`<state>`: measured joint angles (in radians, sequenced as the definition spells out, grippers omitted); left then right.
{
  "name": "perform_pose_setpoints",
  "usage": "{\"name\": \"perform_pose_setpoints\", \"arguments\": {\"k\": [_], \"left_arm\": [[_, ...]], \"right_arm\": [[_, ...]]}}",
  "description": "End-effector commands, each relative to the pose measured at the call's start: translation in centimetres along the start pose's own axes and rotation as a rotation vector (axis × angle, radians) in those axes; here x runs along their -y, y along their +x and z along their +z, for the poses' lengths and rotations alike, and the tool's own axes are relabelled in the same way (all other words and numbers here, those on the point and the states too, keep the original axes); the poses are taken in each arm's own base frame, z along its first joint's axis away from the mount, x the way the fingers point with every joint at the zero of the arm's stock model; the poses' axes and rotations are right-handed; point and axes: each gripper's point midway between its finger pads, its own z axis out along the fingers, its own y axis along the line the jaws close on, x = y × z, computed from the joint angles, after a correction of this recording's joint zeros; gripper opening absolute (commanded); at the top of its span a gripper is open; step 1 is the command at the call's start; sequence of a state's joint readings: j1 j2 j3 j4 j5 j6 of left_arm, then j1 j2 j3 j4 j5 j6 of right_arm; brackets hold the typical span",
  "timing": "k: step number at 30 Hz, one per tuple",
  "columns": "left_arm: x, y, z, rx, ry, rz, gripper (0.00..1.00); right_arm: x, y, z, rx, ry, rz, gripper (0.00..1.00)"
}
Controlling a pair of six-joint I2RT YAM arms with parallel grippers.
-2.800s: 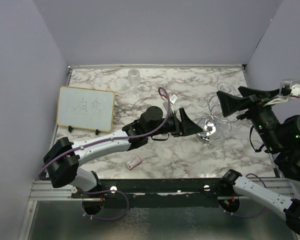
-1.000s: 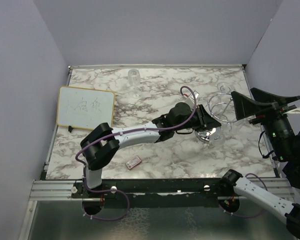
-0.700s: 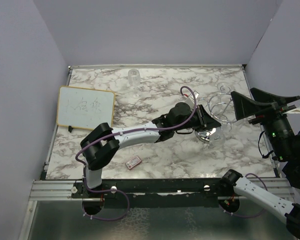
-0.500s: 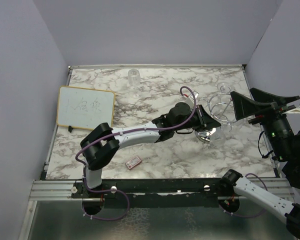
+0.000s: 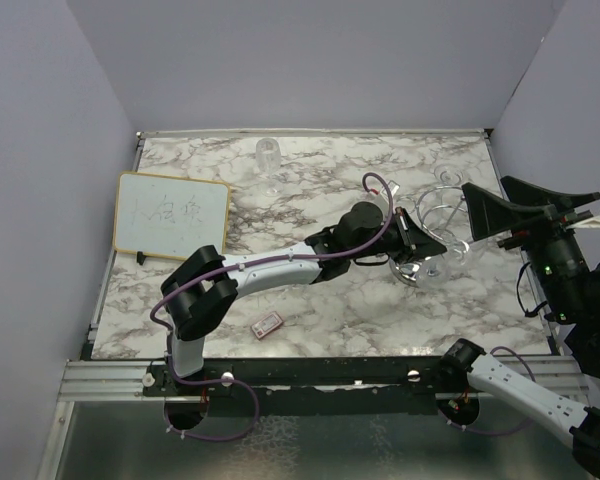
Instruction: Take the wine glass off the wine glass rack
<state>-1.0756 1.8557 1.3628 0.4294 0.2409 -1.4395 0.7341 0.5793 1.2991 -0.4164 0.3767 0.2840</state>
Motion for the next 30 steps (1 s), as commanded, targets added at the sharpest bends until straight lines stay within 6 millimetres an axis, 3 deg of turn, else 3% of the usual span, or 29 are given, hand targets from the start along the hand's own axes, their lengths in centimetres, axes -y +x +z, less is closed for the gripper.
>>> {"name": "perform_pose_setpoints", "arguments": {"k": [1, 15, 18, 20, 30], "left_arm": [[2.6, 0.6, -0.2, -0.035, 0.062, -0.055, 0.00], [3.9, 1.4, -1.1, -0.046, 0.084, -0.041, 0.00], [4.4, 1.2, -1.4, -0.036, 0.090, -0.037, 0.00], [3.5, 1.5, -1.7, -0.040, 0.069, -0.043, 0.00], [4.6, 2.4, -3.7, -0.061, 0.089, 0.011, 0.00]], "right_arm": [[0.2, -0.8, -0.5, 0.030, 0.006, 0.026, 0.98], [0.4, -0.6, -0.6, 0.027, 0.015, 0.026, 0.98], [0.4, -0.5, -0.6, 0.023, 0.015, 0.026, 0.98], [0.4, -0.5, -0.6, 0.022, 0.015, 0.025, 0.98], [0.6, 0.4, -0.5, -0.002, 0.020, 0.009, 0.98]]}}
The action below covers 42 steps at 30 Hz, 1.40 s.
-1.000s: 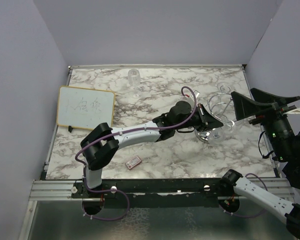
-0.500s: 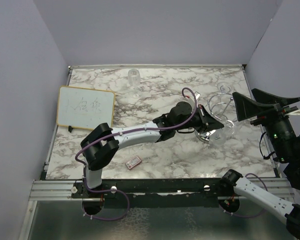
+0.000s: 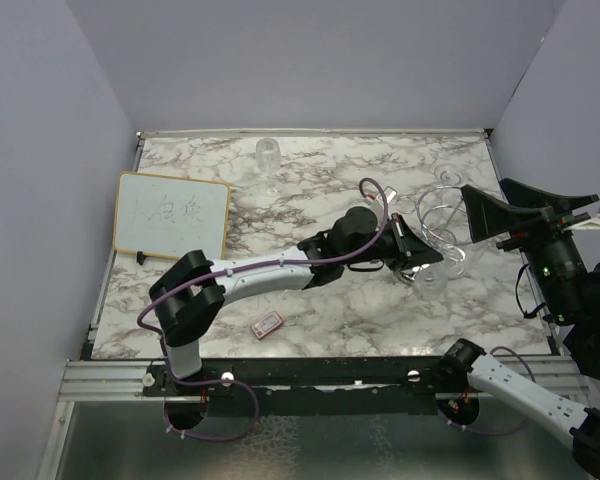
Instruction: Take the wine glass off the wine glass rack
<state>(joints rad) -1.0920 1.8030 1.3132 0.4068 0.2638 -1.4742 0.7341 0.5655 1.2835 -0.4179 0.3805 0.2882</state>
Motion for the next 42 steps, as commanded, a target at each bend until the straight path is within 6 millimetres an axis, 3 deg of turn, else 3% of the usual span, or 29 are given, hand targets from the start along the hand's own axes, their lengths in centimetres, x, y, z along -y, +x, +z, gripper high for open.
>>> {"name": "perform_pose_setpoints", "arguments": {"k": [1, 6, 11, 15, 21, 25, 29, 32, 37, 42], "left_arm": [[4.8, 1.1, -3.0, -0.023, 0.112, 0.062, 0.00], [4.2, 1.4, -5.6, -0.010, 0.086, 0.113, 0.00], [2.5, -0.4, -9.6, 0.064, 0.015, 0.138, 0.00], [0.5, -3.3, -13.4, 0.145, -0.046, 0.131, 0.00], [0.2, -8.3, -19.3, 0.246, -0.066, 0.165, 0.00], [0.4, -10.7, -21.9, 0.253, -0.048, 0.186, 0.00], [0.8, -12.5, -23.7, 0.273, -0.033, 0.229, 0.00], [1.3, -13.4, -24.6, 0.278, -0.015, 0.264, 0.00], [2.8, -13.9, -25.5, 0.273, 0.052, 0.347, 0.00], [3.6, -13.4, -25.7, 0.247, 0.091, 0.438, 0.00]], "right_arm": [[0.3, 0.2, -0.3, -0.007, 0.009, -0.005, 0.98], [-1.1, 1.4, -0.3, -0.080, -0.074, -0.061, 1.00], [-2.8, 4.1, 0.7, -0.218, -0.152, -0.094, 1.00], [-5.0, 7.7, 2.1, -0.354, -0.250, -0.103, 1.00], [-10.3, 13.0, 3.1, -0.550, -0.496, -0.003, 1.00], [-12.2, 16.3, 4.1, -0.679, -0.560, 0.076, 0.99], [-11.9, 19.8, 6.2, -0.797, -0.495, 0.080, 0.93], [-11.3, 21.2, 8.1, -0.837, -0.426, 0.052, 0.92], [-10.6, 21.9, 10.6, -0.886, -0.466, 0.095, 0.88], [-9.8, 22.7, 10.6, -0.957, -0.586, 0.178, 0.81]]}}
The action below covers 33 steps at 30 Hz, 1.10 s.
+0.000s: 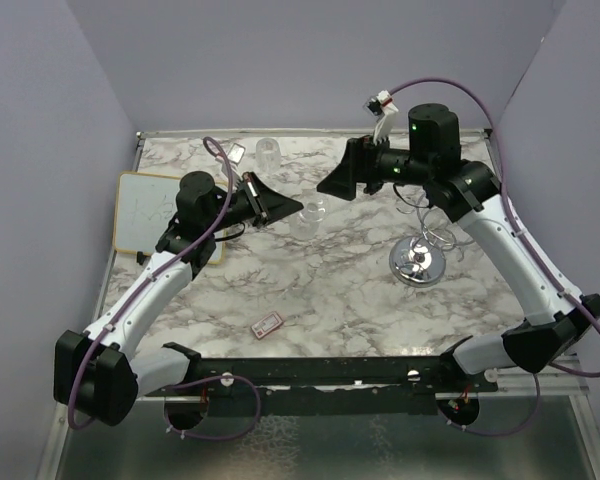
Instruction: Take the wine glass off the wine glass rack
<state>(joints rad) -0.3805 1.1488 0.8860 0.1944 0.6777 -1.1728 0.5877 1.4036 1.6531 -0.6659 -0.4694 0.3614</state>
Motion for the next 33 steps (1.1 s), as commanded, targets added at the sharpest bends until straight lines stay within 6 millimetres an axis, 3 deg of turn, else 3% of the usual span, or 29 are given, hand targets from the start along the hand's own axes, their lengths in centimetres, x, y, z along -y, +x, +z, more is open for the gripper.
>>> {"name": "perform_pose_setpoints", "arguments": {"k": [1, 5, 11, 15, 21, 25, 29, 33], "left_arm": [[4.6, 0.1, -1.1, -0.027, 0.168, 0.196, 0.00], [5.7, 0.2, -1.5, -0.037, 0.207, 0.270, 0.00], [7.6, 0.2, -2.1, -0.038, 0.266, 0.360, 0.00], [8.6, 0.2, -2.5, -0.038, 0.295, 0.408, 0.00], [8.4, -0.1, -2.2, -0.021, 0.281, 0.383, 0.00], [8.1, -0.3, -2.1, -0.012, 0.270, 0.374, 0.00], [8.1, -0.1, -2.2, -0.020, 0.276, 0.393, 0.00], [8.6, 0.3, -2.6, -0.028, 0.294, 0.423, 0.00]], "right_arm": [[-1.4, 1.2, -0.3, -0.090, -0.198, 0.026, 0.80], [-2.2, 2.1, 0.0, -0.107, -0.291, 0.054, 0.73], [-3.0, 3.1, 0.1, -0.117, -0.383, 0.100, 0.52], [-3.7, 3.5, -0.3, -0.119, -0.441, 0.105, 0.45], [-3.4, 1.8, -1.5, -0.062, -0.349, 0.065, 0.55], [-1.3, 0.6, -2.3, -0.011, -0.170, 0.021, 0.63], [0.0, 1.1, -2.5, -0.012, -0.098, 0.011, 0.64], [-1.1, 2.0, -1.9, -0.052, -0.203, 0.034, 0.59]]}}
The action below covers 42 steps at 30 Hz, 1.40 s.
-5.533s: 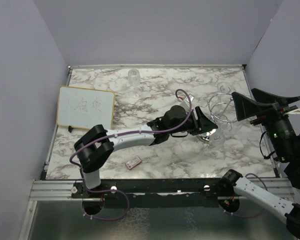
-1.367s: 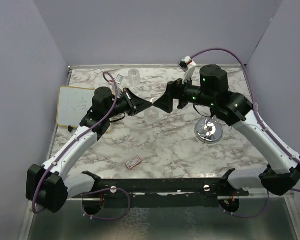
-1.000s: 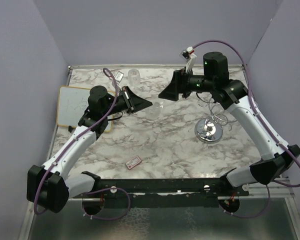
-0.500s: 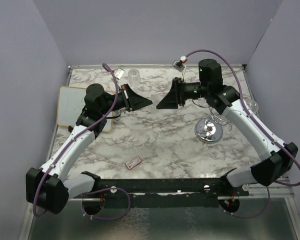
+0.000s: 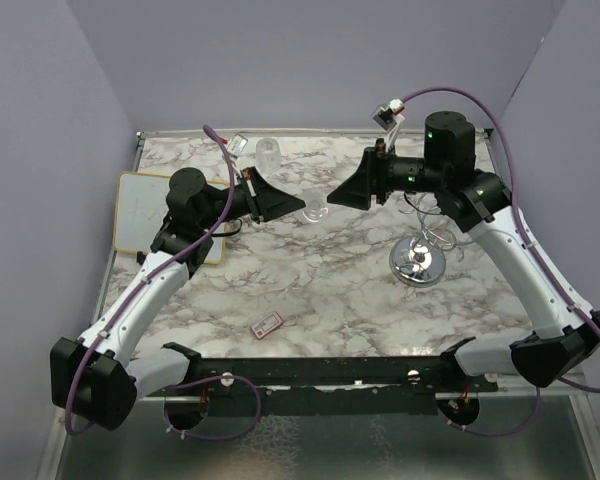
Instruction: Take the wine glass off the wine glass rack
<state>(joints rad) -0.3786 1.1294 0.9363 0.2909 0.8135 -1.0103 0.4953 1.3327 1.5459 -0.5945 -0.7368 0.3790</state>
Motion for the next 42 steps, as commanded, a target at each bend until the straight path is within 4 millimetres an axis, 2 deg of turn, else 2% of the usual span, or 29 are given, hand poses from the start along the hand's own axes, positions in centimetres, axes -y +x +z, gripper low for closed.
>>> {"name": "perform_pose_setpoints", "arguments": {"k": [1, 6, 10, 19, 23, 25, 28, 29, 32, 34, 36, 39, 42], "left_arm": [[4.5, -1.3, -1.0, 0.030, 0.117, 0.161, 0.00], [5.2, -1.2, -1.2, 0.025, 0.135, 0.180, 0.00], [5.6, -1.2, -1.3, 0.024, 0.145, 0.187, 0.00], [6.2, -0.9, -1.1, 0.012, 0.168, 0.203, 0.00], [6.5, -0.8, -1.2, 0.011, 0.174, 0.208, 0.00], [6.7, -0.7, -1.2, 0.007, 0.182, 0.215, 0.00], [7.1, -0.5, -1.4, 0.000, 0.194, 0.234, 0.00], [7.1, -0.4, -1.5, 0.000, 0.194, 0.239, 0.09], [7.4, -0.4, -1.8, 0.013, 0.190, 0.266, 0.55], [7.1, -0.8, -1.9, 0.030, 0.152, 0.303, 0.73], [6.6, -1.3, -2.1, 0.043, 0.085, 0.340, 0.82], [6.6, -2.3, -2.5, 0.060, 0.007, 0.394, 0.88], [6.0, -3.2, -2.7, 0.081, -0.072, 0.388, 0.90]], "right_arm": [[-0.2, 1.3, 0.7, -0.051, -0.069, 0.023, 0.56], [-2.8, 1.7, 0.9, -0.054, -0.282, 0.030, 0.51], [-3.4, 1.9, 1.0, -0.050, -0.343, 0.043, 0.49], [-3.1, 2.4, 1.4, -0.063, -0.367, 0.071, 0.20], [-2.4, 2.4, 1.8, -0.054, -0.327, 0.092, 0.11], [-2.0, 2.4, 2.0, -0.047, -0.307, 0.097, 0.03], [-1.6, 2.3, 2.0, -0.036, -0.275, 0.091, 0.01], [-1.6, 2.1, 2.0, -0.028, -0.266, 0.075, 0.01], [-1.6, 1.6, 1.3, 0.005, -0.229, -0.036, 0.01], [-1.3, 1.0, 0.4, 0.050, -0.169, -0.162, 0.01], [-0.8, 0.4, -0.8, 0.105, -0.089, -0.326, 0.01], [-0.4, 0.1, -3.0, 0.180, -0.002, -0.630, 0.01], [-1.6, 3.1, -4.5, 0.185, -0.103, -1.122, 0.01]]}}
